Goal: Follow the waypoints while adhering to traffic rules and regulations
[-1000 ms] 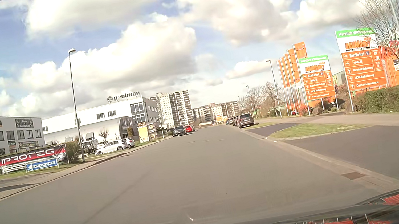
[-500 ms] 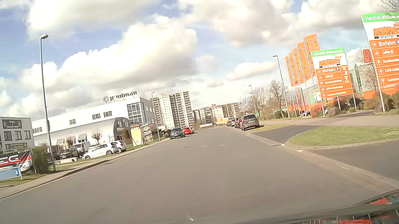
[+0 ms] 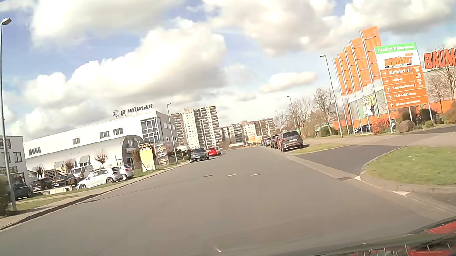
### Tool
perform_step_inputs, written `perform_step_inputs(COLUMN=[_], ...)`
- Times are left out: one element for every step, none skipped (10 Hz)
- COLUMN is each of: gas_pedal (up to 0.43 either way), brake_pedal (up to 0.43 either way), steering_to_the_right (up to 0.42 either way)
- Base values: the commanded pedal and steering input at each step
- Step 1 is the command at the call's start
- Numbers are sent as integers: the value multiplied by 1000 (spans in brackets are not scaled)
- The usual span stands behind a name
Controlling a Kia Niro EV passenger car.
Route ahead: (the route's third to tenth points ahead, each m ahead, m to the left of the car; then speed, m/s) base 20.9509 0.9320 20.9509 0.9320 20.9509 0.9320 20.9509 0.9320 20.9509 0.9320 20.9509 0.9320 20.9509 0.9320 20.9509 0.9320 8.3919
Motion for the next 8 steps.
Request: perform_step_inputs(gas_pedal=[0, 0, 0, 0, 0, 0, 0, 0], brake_pedal=[0, 0, 0, 0, 12, 12, 18, 24], steering_to_the_right=[-2, -2, -2, -1, -1, -1, -1, 0])
